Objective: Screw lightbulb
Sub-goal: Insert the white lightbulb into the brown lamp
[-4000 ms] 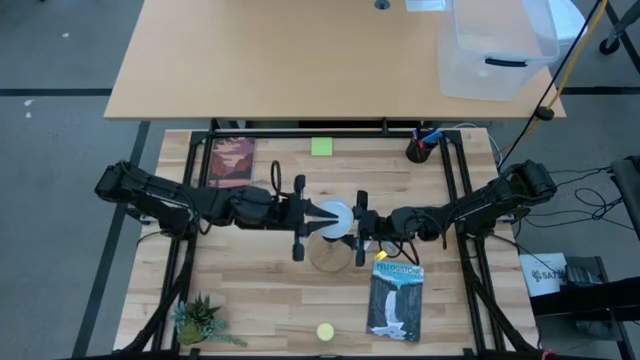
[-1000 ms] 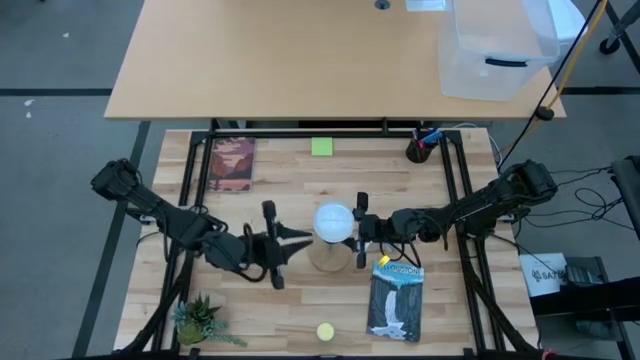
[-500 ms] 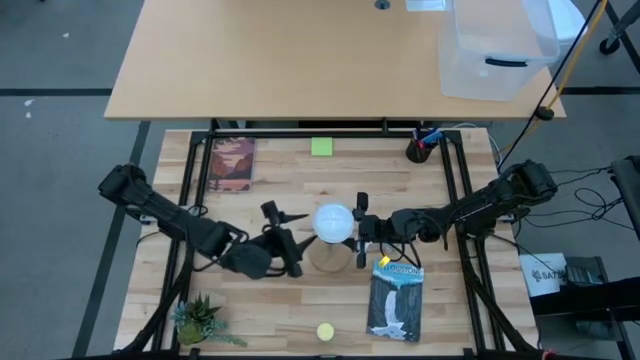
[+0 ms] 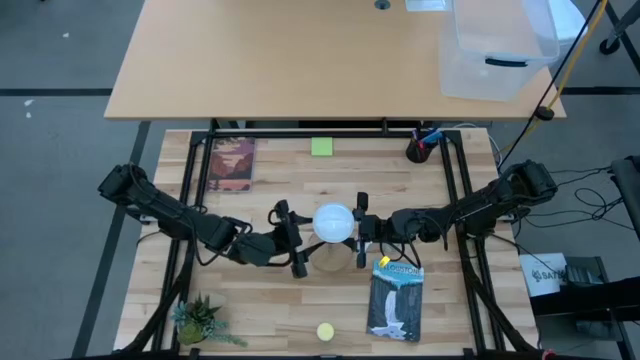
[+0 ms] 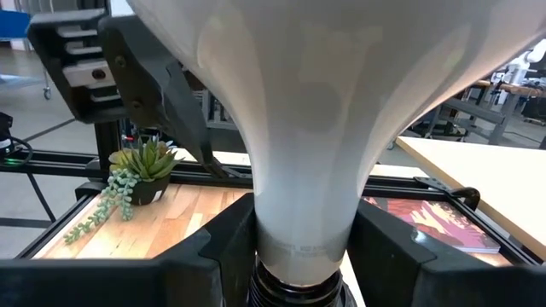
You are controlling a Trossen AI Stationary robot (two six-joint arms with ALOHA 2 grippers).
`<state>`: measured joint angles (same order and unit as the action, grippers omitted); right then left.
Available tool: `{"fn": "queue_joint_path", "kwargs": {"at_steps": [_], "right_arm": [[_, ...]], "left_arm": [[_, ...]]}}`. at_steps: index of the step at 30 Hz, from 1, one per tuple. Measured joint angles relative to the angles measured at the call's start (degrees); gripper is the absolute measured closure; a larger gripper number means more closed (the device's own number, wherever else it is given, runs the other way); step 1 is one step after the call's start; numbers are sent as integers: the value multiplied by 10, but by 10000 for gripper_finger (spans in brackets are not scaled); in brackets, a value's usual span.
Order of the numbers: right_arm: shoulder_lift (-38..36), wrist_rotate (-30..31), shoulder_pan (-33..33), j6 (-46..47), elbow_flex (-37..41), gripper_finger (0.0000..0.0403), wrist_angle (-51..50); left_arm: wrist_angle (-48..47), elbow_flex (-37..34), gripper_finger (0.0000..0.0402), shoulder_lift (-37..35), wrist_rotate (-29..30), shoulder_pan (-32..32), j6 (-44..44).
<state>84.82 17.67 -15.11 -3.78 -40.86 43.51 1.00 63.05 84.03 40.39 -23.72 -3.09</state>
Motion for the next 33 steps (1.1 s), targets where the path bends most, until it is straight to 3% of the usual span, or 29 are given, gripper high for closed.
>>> {"fn": "queue_joint_path", "kwargs": {"at_steps": [22, 28, 33], "right_arm": [[0, 0, 0, 1, 0, 243, 0], [0, 0, 0, 1, 0, 243, -1], [0, 0, 0, 1, 0, 243, -1]], "left_arm": [[34, 0, 138, 25, -20, 14, 6], [-35, 0, 138, -28, 60, -30, 4], [-10, 0, 138, -84, 122, -79, 60]]}}
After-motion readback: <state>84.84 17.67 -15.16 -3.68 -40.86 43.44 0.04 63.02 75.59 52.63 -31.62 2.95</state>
